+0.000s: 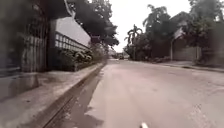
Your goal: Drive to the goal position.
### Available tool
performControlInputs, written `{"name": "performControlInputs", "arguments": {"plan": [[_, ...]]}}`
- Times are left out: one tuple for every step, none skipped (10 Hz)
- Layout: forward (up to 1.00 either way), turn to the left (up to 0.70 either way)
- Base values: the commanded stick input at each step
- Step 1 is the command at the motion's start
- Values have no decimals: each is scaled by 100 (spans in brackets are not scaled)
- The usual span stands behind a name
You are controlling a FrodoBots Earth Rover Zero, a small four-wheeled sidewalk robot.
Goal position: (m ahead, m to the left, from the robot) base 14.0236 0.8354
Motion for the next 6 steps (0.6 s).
{"name": "performControlInputs", "arguments": {"plan": [[70, 0], [70, 0], [70, 0], [70, 0], [70, 0], [70, 0]]}}
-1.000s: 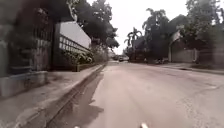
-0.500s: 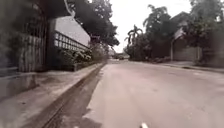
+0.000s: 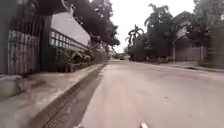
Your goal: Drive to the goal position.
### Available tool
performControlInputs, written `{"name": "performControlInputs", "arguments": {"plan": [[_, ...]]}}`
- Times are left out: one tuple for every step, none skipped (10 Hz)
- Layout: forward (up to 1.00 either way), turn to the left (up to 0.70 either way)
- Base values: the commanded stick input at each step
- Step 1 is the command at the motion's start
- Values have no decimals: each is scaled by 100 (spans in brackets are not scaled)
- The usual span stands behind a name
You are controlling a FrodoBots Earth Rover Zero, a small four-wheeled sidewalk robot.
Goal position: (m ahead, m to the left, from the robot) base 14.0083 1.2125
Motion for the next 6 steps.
{"name": "performControlInputs", "arguments": {"plan": [[70, 0], [70, 0], [70, 0], [70, 0], [70, 0], [70, 0]]}}
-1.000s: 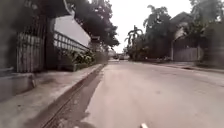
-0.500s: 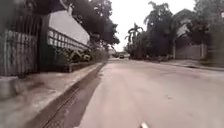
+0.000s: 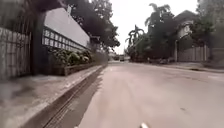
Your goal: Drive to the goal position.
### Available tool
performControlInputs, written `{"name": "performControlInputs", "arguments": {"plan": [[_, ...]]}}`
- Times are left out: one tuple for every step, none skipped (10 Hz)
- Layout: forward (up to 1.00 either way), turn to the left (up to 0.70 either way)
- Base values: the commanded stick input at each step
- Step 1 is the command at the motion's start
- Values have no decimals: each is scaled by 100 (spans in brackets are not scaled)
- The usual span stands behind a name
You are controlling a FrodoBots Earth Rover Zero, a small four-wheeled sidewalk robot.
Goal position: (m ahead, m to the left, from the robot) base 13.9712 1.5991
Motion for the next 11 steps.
{"name": "performControlInputs", "arguments": {"plan": [[70, 1], [70, 0], [70, 0], [70, 0], [70, 0], [70, 0], [70, 0], [70, 0], [70, 0], [70, 0], [70, 0]]}}
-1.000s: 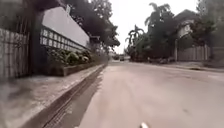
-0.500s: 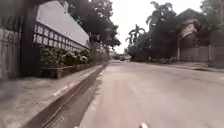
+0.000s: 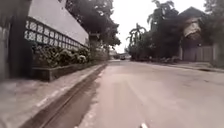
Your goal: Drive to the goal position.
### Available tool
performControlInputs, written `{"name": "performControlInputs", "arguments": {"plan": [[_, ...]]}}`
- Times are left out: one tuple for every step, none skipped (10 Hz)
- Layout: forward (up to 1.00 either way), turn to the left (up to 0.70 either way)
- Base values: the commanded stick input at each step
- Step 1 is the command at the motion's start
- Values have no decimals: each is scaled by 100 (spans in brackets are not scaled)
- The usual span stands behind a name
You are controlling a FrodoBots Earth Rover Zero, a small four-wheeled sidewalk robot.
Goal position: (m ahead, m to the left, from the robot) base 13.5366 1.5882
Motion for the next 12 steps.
{"name": "performControlInputs", "arguments": {"plan": [[70, 0], [70, 0], [70, 0], [70, 0], [70, 0], [70, 0], [70, 0], [70, -10], [70, -24], [70, -23], [70, -2], [70, 0]]}}
